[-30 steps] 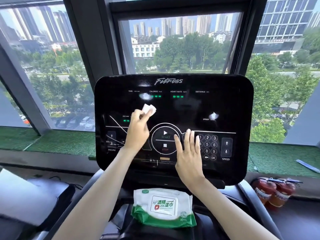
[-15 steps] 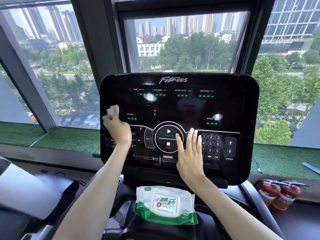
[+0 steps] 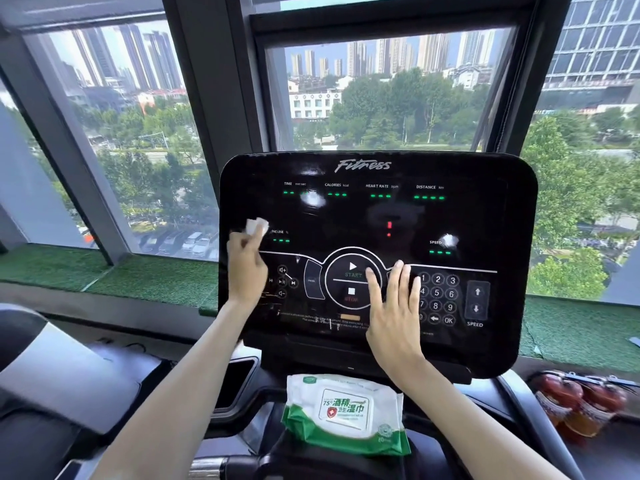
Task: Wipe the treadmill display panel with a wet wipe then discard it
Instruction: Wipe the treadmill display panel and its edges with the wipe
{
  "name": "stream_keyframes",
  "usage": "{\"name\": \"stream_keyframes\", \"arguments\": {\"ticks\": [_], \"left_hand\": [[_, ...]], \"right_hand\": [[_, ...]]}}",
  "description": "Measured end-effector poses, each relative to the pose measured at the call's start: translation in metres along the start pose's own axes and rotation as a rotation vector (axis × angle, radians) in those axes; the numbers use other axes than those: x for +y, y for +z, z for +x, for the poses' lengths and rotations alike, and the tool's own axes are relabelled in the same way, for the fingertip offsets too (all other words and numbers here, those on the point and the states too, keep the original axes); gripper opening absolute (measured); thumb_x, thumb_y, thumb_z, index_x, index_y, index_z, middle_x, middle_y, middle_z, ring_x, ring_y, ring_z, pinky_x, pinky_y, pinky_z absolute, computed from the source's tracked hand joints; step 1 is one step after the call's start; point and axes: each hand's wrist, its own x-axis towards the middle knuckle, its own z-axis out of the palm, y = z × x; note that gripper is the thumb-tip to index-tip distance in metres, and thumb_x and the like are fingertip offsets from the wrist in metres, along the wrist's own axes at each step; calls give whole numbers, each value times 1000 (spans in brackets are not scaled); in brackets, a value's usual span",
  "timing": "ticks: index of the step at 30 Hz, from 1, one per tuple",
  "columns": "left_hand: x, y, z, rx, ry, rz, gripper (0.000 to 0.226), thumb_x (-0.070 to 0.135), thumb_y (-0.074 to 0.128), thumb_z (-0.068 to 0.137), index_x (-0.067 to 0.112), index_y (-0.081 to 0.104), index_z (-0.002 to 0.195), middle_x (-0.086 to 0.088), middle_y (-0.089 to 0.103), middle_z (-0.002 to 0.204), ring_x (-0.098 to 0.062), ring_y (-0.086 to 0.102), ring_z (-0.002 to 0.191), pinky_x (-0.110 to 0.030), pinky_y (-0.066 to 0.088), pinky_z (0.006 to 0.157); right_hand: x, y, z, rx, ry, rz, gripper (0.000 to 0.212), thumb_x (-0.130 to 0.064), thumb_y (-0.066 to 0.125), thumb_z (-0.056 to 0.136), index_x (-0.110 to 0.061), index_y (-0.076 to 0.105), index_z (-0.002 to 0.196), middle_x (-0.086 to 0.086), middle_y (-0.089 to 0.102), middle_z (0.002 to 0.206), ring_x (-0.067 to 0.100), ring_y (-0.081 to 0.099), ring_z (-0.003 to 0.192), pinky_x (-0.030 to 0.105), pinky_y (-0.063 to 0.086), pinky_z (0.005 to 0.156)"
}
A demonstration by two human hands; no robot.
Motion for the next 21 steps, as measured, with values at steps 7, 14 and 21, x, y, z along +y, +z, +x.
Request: {"name": "stream_keyframes", "arguments": {"ticks": [7, 14, 21], "left_hand": [[26, 16, -20, -81, 140, 1, 66, -18, 47, 81, 12, 39, 140, -1, 35, 99, -14, 40, 92, -20, 38, 88], [42, 24, -13, 139, -246, -157, 64, -17, 40, 84, 14, 40, 140, -5, 36, 100, -22, 45, 92, -23, 40, 89], [46, 31, -14, -40, 63, -131, 63, -17, 46, 82, 12, 44, 137, -3, 38, 99, -15, 43, 93, -25, 43, 93]], "right_hand": [[2, 1, -2, 16, -11, 9, 88, 6, 53, 62, -8, 24, 144, 38, 15, 146, 48, 10, 138, 57, 10, 112], [7, 0, -3, 12, -32, -3, 89, 7, 52, 61, -8, 24, 143, 37, 15, 146, 47, 10, 138, 58, 7, 112], [13, 0, -3, 8, -59, -22, 88, 6, 51, 61, -8, 25, 143, 36, 17, 146, 47, 14, 138, 59, 8, 111]]}}
